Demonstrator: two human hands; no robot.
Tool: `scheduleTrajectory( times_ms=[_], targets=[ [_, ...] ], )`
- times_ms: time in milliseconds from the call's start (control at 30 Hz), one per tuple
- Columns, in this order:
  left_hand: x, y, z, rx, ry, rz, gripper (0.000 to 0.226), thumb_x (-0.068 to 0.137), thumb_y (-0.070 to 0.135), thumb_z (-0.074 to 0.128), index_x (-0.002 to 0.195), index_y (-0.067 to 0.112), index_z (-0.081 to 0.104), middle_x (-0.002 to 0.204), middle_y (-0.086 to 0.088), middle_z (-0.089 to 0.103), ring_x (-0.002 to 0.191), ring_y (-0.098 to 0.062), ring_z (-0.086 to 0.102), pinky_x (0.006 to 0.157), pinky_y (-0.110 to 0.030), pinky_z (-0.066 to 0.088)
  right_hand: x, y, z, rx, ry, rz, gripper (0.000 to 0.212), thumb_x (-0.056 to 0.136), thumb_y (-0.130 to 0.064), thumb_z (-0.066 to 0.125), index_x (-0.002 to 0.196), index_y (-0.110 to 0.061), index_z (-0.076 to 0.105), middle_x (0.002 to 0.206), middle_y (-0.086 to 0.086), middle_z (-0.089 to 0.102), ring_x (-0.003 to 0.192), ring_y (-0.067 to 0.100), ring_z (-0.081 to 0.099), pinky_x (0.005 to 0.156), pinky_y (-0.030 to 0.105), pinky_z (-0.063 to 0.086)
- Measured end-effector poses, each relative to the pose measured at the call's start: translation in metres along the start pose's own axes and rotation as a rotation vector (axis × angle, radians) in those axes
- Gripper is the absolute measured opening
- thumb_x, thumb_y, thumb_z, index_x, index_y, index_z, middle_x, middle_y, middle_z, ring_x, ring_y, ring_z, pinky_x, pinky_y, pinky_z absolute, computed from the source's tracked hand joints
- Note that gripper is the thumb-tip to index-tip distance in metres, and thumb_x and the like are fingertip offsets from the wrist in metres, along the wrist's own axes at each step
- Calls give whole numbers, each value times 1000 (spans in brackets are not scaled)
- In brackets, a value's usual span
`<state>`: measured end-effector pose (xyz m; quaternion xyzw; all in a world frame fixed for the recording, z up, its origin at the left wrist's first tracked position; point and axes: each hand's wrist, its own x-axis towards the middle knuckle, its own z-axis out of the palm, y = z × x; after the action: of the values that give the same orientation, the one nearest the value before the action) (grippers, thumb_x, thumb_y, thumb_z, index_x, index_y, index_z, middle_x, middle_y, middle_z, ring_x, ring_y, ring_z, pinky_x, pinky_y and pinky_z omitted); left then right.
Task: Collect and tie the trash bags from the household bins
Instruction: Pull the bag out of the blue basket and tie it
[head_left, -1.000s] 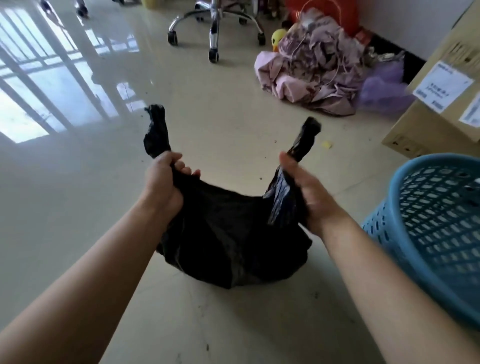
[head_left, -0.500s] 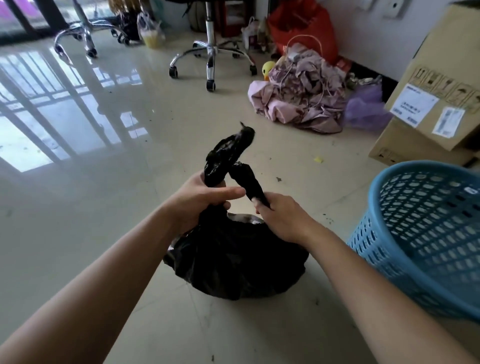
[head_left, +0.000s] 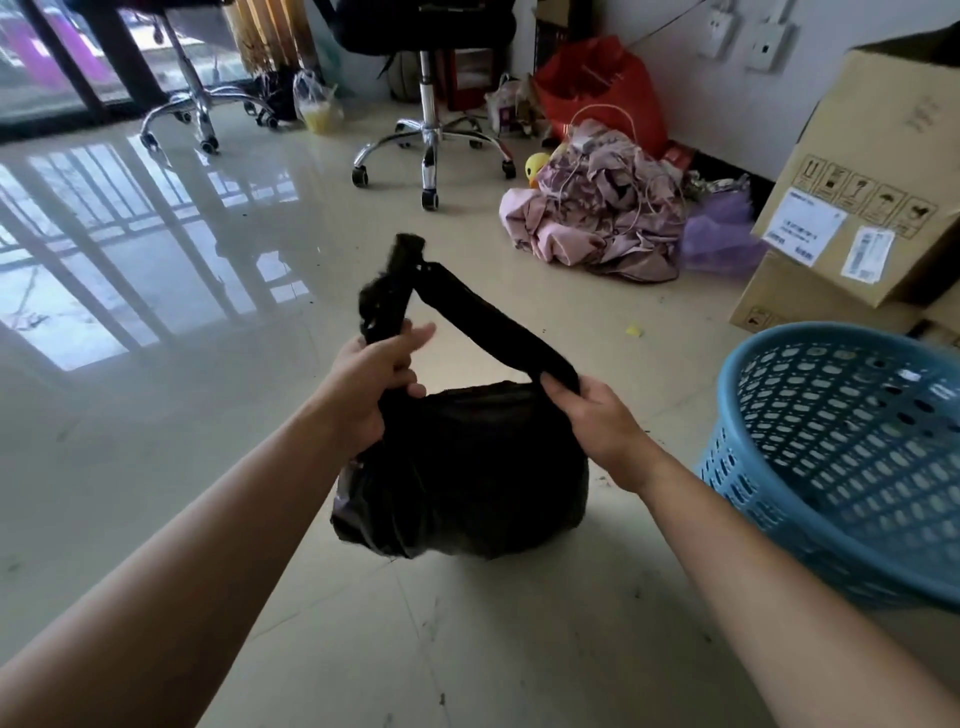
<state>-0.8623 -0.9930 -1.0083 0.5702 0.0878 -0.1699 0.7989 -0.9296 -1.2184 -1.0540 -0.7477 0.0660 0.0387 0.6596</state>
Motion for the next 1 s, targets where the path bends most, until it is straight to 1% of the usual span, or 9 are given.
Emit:
scheduleTrajectory(
  times_ms=[167, 300, 400, 533, 667, 767, 867, 933, 1000],
  targets=[
    [-8, -2, -10, 10, -171, -111, 43, 85, -12, 59, 66, 18, 34, 61, 1, 25, 49, -9, 31, 46, -18, 37, -2, -17, 10, 12, 128, -164, 23, 105, -35, 45, 121, -34, 61, 120, -10, 68, 118, 7, 59, 103, 28, 43],
    [-16, -4, -23, 217, -328, -210, 48, 85, -6, 68, 66, 21, 34, 60, 1, 30, 52, -11, 37, 51, -19, 42, -6, -24, 10, -89, -3, -203, 18, 105, -29, 46, 114, -34, 61, 111, -12, 69, 100, -13, 59, 92, 12, 42],
    [-13, -13, -18, 184, -171, -329, 37, 92, -2, 59, 71, 19, 37, 54, 2, 29, 47, -9, 39, 46, -19, 44, -9, -21, 12, 66, 43, -228, 19, 105, -28, 47, 114, -30, 64, 100, -11, 69, 97, -1, 61, 90, 21, 43],
    [-5, -16, -12, 92, -49, -398, 36, 89, -8, 50, 71, 18, 33, 53, 1, 26, 40, -9, 39, 44, -18, 44, -7, -18, 16, -23, 45, -320, 32, 106, -25, 44, 137, -26, 53, 133, -13, 60, 127, -4, 51, 107, 13, 35],
    [-19, -11, -12, 281, -270, -350, 33, 87, -7, 62, 69, 14, 44, 60, -1, 36, 45, -9, 44, 45, -19, 43, -5, -7, 9, -418, -240, -111, 20, 102, -31, 48, 115, -24, 61, 106, -4, 68, 100, 13, 63, 100, 38, 48],
    [-28, -6, -11, 332, -446, -293, 19, 87, 4, 71, 80, 13, 56, 63, 5, 42, 49, -6, 33, 45, -17, 37, -8, -1, 7, -621, -326, -44, 24, 101, -37, 46, 118, -31, 62, 117, -6, 68, 109, 13, 62, 101, 37, 48],
    [-30, -8, -2, 326, -385, -276, 25, 93, 34, 66, 103, 11, 68, 58, 6, 41, 46, -6, 21, 39, -17, 30, -10, -5, 9, -579, -384, 49, 25, 100, -42, 49, 107, -25, 65, 104, -4, 69, 100, 16, 65, 96, 37, 51],
    [-31, -8, 1, 315, -331, -276, 33, 94, 44, 60, 94, 14, 73, 54, 6, 30, 44, -6, 18, 39, -18, 28, -10, -5, 3, -380, -454, 161, 25, 96, -43, 59, 105, -21, 66, 96, -2, 70, 91, 16, 68, 90, 35, 52],
    [-32, -7, 0, 313, -330, -295, 36, 95, 47, 58, 86, 14, 71, 54, 6, 22, 43, -6, 19, 39, -18, 28, -10, -6, -8, -153, -468, 207, 48, 85, -47, 71, 125, -24, 59, 118, 1, 68, 106, 17, 67, 102, 38, 50]
  ],
)
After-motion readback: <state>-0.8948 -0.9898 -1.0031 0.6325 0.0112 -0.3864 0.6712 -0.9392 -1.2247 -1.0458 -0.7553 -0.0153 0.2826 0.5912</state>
